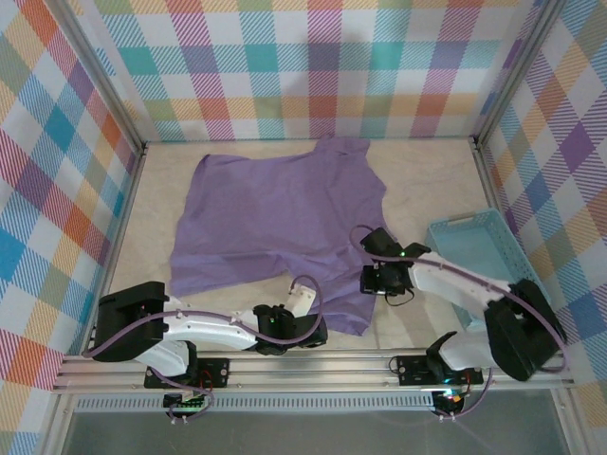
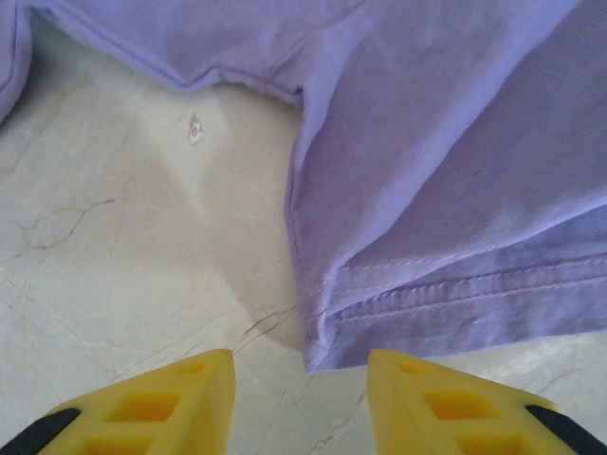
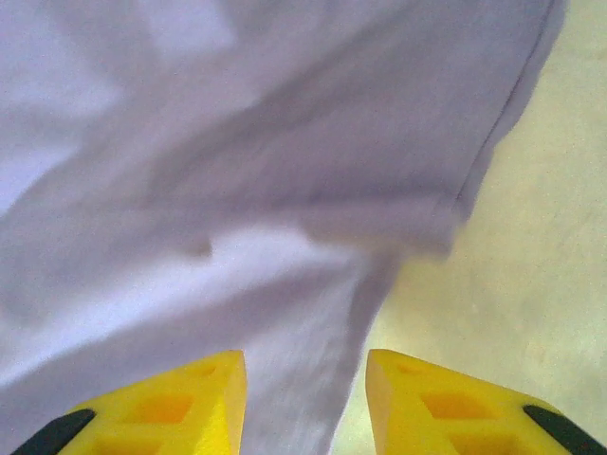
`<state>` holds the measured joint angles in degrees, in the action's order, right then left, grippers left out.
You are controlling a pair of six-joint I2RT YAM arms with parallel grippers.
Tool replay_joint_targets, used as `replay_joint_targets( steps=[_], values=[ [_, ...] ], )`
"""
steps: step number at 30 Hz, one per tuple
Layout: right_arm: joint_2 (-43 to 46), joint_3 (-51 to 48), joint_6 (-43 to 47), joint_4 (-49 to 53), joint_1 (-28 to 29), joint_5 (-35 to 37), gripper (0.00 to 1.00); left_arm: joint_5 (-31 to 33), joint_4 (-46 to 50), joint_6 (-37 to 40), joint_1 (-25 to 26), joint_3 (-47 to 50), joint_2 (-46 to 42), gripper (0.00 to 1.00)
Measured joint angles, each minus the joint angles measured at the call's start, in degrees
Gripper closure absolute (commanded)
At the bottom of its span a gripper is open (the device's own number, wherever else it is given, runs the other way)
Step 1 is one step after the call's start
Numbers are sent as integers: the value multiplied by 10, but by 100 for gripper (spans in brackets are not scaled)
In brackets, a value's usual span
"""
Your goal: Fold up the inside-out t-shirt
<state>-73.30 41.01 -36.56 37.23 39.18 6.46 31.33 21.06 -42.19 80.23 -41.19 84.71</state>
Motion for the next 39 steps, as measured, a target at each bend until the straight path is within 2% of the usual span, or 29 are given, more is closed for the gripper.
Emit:
replay_joint_targets(
  steps=[7,13,19,26,34,39],
  values=[
    [60,0,-86,108,148,24,62,7,-3,11,0,-17,4,59],
    [63,-5,-158,142,216,24,61,2,-10,15,-1,-18,22,61],
    [61,-50,-202,83,223,-9,60,-19,-47,17,-10,-12,30,64],
    [35,-68,-228,23,224,-29,64,-45,-76,26,-21,-2,31,69],
    [46,-82,-243,14,224,-31,90,-73,-94,26,-41,7,45,82],
    [73,-96,-246,36,224,-31,95,-81,-94,24,-50,7,51,89]
  ],
)
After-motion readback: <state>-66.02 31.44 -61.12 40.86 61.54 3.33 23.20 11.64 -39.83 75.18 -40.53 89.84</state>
